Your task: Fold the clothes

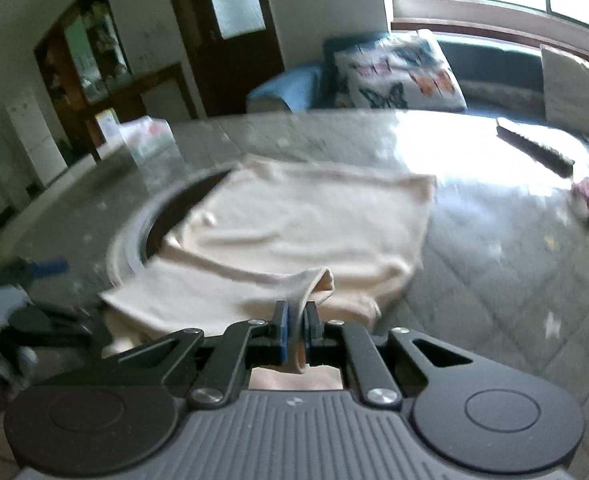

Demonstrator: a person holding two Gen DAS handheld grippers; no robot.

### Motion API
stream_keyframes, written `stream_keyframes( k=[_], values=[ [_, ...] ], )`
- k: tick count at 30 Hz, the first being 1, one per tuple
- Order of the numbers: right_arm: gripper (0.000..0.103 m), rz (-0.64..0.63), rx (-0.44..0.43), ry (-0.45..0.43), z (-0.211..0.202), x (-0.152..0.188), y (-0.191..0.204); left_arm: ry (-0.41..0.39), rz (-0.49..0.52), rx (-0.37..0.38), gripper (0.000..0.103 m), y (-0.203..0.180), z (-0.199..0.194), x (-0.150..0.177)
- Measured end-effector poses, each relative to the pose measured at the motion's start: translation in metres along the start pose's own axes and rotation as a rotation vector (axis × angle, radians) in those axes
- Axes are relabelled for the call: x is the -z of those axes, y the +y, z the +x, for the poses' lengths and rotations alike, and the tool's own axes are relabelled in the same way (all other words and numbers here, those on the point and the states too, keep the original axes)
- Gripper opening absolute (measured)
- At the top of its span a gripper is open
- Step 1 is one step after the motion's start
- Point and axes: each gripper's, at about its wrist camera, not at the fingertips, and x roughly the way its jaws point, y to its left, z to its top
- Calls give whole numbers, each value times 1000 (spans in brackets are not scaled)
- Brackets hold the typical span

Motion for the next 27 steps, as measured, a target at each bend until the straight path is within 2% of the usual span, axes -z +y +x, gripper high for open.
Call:
stream_keyframes(
  k=[6,11,15,20,27],
  values=[
    [16,30,39,64,9,27,-16,2,33,12,103,4,-9,1],
    [16,-33,81,-2,-14,19,-11,-11,49,18,103,15,-23,-4],
    [16,-65,38,-37,-8,6,0,-57,27,18,103,19,-26,-23],
    [16,-80,15,-19,21,1,7,-95,39,21,103,6,-9,-50],
    [16,-93,31,17,42,7,-1,-74,94,36,103,-28,36,-69]
  ],
)
